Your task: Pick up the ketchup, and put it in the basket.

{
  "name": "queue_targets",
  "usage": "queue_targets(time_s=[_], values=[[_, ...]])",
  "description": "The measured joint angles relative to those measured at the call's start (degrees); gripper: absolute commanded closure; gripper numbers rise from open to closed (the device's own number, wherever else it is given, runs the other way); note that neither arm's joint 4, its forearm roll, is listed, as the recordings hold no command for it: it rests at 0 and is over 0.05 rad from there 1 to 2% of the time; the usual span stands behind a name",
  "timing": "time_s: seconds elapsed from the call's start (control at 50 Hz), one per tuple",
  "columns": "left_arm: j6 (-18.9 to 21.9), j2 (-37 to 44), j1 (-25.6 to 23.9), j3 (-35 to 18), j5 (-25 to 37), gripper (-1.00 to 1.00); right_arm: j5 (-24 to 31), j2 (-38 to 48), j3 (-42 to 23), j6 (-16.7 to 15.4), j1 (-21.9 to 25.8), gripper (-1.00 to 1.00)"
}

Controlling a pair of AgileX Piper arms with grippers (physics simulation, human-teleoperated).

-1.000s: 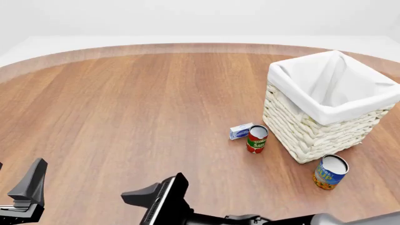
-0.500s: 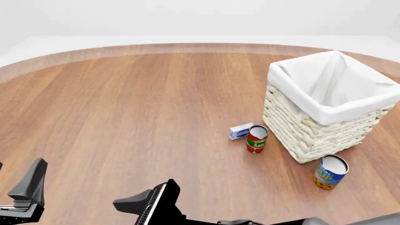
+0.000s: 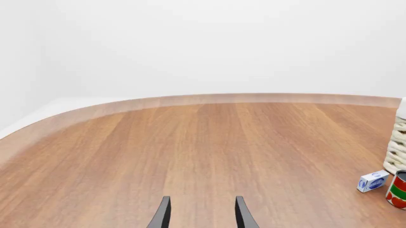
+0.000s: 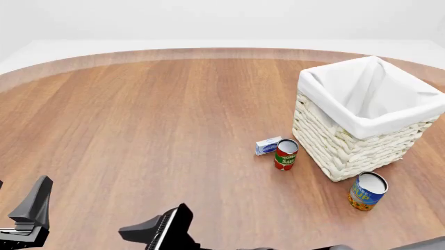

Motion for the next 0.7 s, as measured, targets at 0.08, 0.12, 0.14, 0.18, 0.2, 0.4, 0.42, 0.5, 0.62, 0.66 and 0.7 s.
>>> queue_targets(time_s=[0.08,0.12,0.14,0.18,0.2,0.4,0.42,0.5,0.62,0.66,0.7], values=[[0.0,0.0,0.0,0.0,0.0,-1.00,0.0,0.2,-0.2,0.0,0.1,-1.00],[0.0,0.0,0.0,0.0,0.0,-1.00,0.0,0.3,-0.3,0.1,0.2,-1.00],[0.0,0.0,0.0,0.0,0.0,-1.00,0.0,0.3,-0.3,0.1,0.2,-1.00],[0.0,0.0,0.0,0.0,0.0,-1.00,0.0,0.4,-0.4,0.2,0.3,-1.00],[0.0,0.0,0.0,0.0,0.0,-1.00,0.0,0.4,-0.5,0.2,0.3,-1.00],[0.0,0.0,0.0,0.0,0.0,-1.00,0.1,0.8,-0.9,0.3,0.6,-1.00],[0.0,0.0,0.0,0.0,0.0,-1.00,0.1,0.8,-1.0,0.3,0.7,-1.00],[0.0,0.0,0.0,0.0,0.0,-1.00,0.0,0.9,-1.1,0.3,0.8,-1.00],[0.0,0.0,0.0,0.0,0.0,-1.00,-0.1,1.1,-1.3,0.4,0.9,-1.00],[0.0,0.0,0.0,0.0,0.0,-1.00,-0.2,1.2,-1.3,0.4,0.9,-1.00],[0.0,0.0,0.0,0.0,0.0,-1.00,-0.2,1.3,-1.4,0.4,1.0,-1.00]])
